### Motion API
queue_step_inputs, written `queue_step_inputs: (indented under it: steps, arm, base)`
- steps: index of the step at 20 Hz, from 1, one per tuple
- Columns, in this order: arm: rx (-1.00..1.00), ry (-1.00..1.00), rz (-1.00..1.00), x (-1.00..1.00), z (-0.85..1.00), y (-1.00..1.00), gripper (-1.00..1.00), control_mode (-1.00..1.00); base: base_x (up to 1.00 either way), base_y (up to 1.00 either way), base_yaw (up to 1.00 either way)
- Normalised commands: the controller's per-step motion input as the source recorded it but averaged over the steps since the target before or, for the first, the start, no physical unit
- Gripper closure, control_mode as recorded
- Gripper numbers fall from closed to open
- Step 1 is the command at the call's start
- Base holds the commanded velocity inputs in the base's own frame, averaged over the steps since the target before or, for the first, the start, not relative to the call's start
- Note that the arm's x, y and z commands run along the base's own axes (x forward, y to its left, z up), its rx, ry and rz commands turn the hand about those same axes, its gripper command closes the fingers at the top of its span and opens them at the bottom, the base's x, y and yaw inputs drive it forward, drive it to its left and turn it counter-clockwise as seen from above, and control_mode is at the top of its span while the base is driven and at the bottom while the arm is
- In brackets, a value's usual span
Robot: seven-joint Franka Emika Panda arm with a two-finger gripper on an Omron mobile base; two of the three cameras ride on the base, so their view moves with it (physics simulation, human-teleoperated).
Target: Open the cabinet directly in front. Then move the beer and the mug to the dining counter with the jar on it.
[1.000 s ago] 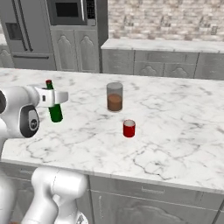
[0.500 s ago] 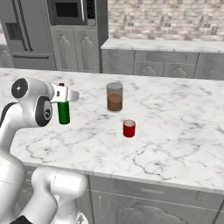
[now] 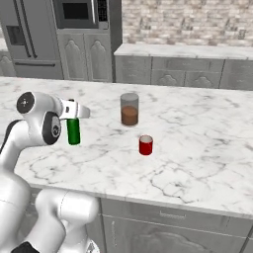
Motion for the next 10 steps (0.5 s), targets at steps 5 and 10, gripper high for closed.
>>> queue_step_inputs:
  steps: [5, 10]
  arm:
    - [0.00, -0.14, 0.01, 0.81, -0.28, -0.02, 1.00, -1.00]
    - [0.00, -0.03, 0.06, 0.69, -0.45, -0.02, 1.00, -1.00]
  base:
    - [0.00, 0.00, 0.00]
    - [0.00, 0.00, 0.00]
